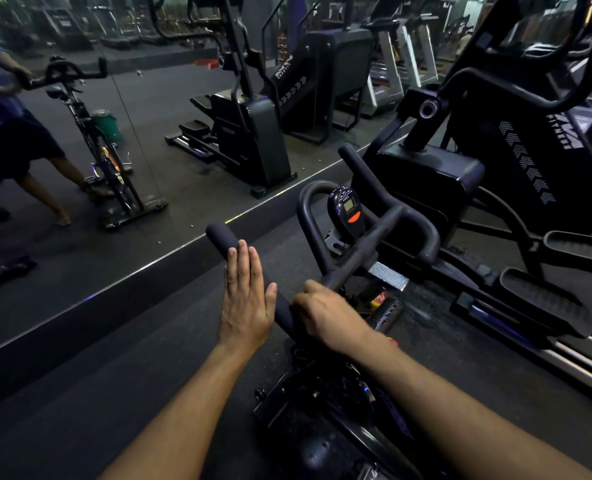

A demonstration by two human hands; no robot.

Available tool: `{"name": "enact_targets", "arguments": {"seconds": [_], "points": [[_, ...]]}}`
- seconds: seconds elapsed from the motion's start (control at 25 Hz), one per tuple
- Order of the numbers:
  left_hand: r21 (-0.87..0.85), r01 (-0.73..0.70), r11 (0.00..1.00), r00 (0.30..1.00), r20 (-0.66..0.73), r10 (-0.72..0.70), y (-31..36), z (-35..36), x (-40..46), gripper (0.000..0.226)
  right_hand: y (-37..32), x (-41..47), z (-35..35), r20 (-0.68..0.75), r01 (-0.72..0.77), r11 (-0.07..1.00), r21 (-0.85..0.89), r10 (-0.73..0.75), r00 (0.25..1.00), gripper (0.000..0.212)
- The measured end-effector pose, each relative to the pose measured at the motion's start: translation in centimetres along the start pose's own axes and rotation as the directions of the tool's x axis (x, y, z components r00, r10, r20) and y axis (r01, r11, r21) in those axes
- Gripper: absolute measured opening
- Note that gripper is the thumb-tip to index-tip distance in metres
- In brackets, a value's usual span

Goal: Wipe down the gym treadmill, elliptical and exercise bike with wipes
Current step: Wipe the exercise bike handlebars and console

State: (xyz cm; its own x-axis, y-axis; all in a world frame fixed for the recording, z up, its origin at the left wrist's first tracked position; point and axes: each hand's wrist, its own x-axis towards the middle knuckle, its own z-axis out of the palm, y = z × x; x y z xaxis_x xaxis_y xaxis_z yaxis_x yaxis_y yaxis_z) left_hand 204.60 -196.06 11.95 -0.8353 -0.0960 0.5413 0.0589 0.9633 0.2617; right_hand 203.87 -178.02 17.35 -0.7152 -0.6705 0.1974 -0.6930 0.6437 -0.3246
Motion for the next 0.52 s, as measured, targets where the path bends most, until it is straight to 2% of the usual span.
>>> {"name": "enact_targets", "arguments": {"seconds": [0.04, 0.12, 0.24, 0.32, 0.44, 0.52], "points": [[-0.002, -0.001, 1.000, 1.000, 0.002, 0.001, 0.0, 0.0, 0.0, 0.070, -0.4, -0.2, -0.1, 0.046, 0.031, 0.999, -0.016, -0.030, 0.998, 0.010], [-0.007, -0.009, 1.000, 1.000, 0.002, 0.009, -0.1, -0.1, -0.1, 0.070, 0.8, 0.0, -0.8, 0.039, 0.032, 0.998, -0.050, -0.031, 0.999, 0.008], [-0.009, -0.005, 1.000, 1.000, 0.014, 0.005, -0.1, -0.2, -0.1, 0.071, 4.2, 0.5, -1.8, -0.088, -0.126, 0.990, -0.058, 0.120, 0.989, 0.008], [0.000, 0.003, 1.000, 1.000, 0.029, -0.003, -0.1, -0.2, -0.1, 0.071, 4.5, 0.8, -1.8, -0.095, -0.198, 0.980, -0.022, 0.195, 0.976, 0.012], [0.016, -0.002, 1.000, 1.000, 0.024, 0.002, -0.1, -0.3, -0.1, 0.071, 1.8, -0.1, -0.9, 0.000, -0.050, 0.997, 0.066, 0.050, 0.999, 0.015], [0.013, -0.004, 1.000, 1.000, 0.025, 0.004, 0.0, -0.2, -0.2, 0.071, 0.9, -1.7, -0.4, 0.007, 0.016, 0.991, 0.135, -0.017, 1.000, 0.021]]}}
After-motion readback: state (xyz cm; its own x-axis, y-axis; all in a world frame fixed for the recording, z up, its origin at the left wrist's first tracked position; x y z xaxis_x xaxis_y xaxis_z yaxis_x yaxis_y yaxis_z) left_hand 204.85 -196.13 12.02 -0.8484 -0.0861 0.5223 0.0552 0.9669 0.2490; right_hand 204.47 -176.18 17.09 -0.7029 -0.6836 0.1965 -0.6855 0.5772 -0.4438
